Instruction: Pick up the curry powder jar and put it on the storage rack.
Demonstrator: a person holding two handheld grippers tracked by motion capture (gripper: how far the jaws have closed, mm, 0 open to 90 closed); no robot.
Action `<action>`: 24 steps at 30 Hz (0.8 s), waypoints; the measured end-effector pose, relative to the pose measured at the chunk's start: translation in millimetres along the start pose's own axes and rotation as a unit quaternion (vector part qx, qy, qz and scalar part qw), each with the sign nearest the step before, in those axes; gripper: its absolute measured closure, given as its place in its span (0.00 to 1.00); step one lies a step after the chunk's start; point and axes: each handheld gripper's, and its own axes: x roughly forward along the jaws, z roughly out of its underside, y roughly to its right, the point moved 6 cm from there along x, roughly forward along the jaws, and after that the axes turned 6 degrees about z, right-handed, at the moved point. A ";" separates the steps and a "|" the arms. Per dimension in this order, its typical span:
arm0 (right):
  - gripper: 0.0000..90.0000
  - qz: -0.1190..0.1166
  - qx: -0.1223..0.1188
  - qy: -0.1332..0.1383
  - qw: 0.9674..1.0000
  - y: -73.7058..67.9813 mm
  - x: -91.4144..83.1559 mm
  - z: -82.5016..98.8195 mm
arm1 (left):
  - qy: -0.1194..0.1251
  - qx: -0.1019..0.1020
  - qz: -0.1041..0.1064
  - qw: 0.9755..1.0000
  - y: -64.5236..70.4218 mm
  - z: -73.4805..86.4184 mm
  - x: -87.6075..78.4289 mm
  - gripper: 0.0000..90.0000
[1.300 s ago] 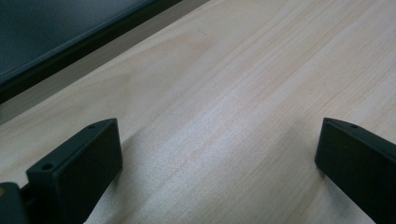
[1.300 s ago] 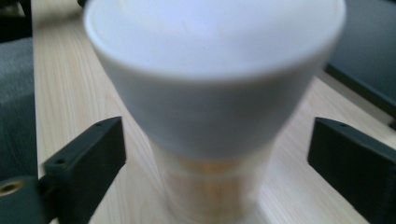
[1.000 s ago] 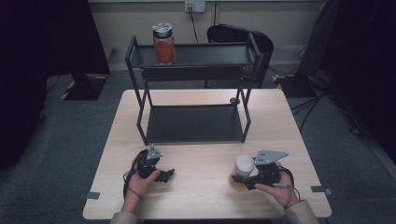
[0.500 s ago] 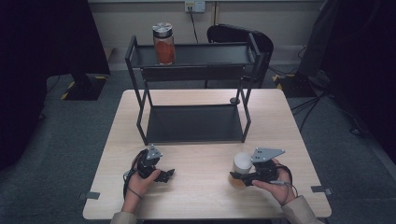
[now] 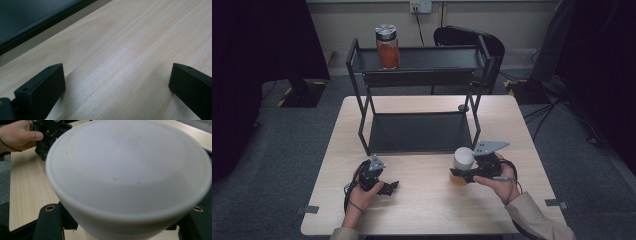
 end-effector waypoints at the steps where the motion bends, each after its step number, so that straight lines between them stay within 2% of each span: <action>1: 0.38 -0.001 0.000 -0.002 1.000 0.9 1.6 -4.4 | 0.000 0.000 0.000 1.000 0.0 0.0 0.0 0.00; 10: 0.38 -0.009 -0.005 -0.006 1.000 6.0 15.7 -38.6 | 0.000 0.000 0.000 1.000 0.0 0.0 0.0 0.00; 17: 0.38 -0.017 0.001 -0.008 1.000 10.2 24.8 -55.3 | 0.000 0.001 0.000 1.000 -0.1 0.0 -0.1 0.00; 24: 0.38 -0.013 -0.002 -0.006 1.000 16.1 28.1 -74.6 | 0.000 0.000 0.000 1.000 -0.1 0.0 0.0 0.00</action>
